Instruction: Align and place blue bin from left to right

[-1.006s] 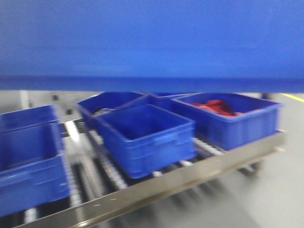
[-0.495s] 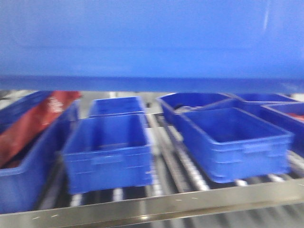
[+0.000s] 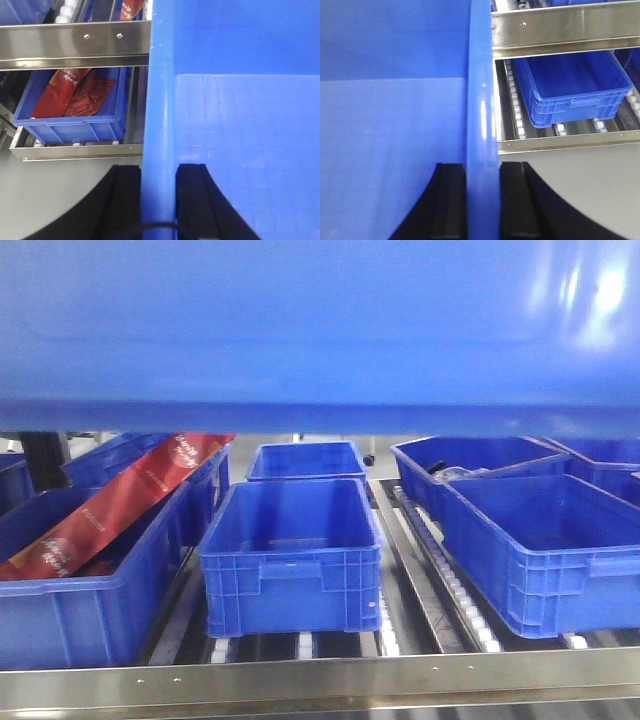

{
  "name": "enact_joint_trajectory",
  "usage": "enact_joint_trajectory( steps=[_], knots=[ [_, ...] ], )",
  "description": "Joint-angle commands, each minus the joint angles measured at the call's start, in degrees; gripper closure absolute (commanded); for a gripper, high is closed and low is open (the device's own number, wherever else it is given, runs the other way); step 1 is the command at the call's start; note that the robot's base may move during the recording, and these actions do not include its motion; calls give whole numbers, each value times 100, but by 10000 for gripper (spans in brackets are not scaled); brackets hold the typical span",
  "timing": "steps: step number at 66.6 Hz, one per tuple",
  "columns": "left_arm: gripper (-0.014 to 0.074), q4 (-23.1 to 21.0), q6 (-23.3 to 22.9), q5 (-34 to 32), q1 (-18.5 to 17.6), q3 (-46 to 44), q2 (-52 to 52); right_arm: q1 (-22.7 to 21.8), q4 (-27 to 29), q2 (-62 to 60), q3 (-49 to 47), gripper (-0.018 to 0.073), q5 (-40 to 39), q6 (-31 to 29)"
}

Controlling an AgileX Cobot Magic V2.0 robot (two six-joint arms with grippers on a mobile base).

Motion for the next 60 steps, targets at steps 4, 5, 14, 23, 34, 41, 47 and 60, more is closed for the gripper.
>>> enact_joint_trajectory(
  steps=[4, 5, 14, 23, 34, 41, 47, 60],
  knots=[
    [707, 90, -31, -550, -98, -41, -47, 57, -76, -54, -55, 637, -622, 0],
    [707, 90, -31, -550, -98, -41, -47, 57, -76, -54, -55, 637, -622, 0],
    [707, 90, -31, -550, -98, -41, -47, 57, -76, -54, -55, 637, -622, 0],
    [707, 90, -31, -550, -98, -41, -47, 57, -76, -54, -55, 637, -622, 0],
    [707, 90, -31, -550, -98, -41, -47, 57, -76, -54, -55, 637, -622, 0],
    [707, 90, -31, -550, -98, -41, -47, 57, -76, -54, -55, 637, -622, 0],
    [707, 90, -31, -550, -98, -41, -47, 57, -76, -54, -55, 637, -658, 0],
    [707, 90, -31, -550, -98, -41, -47, 57, -76, -54, -55, 637, -839, 0]
  ],
)
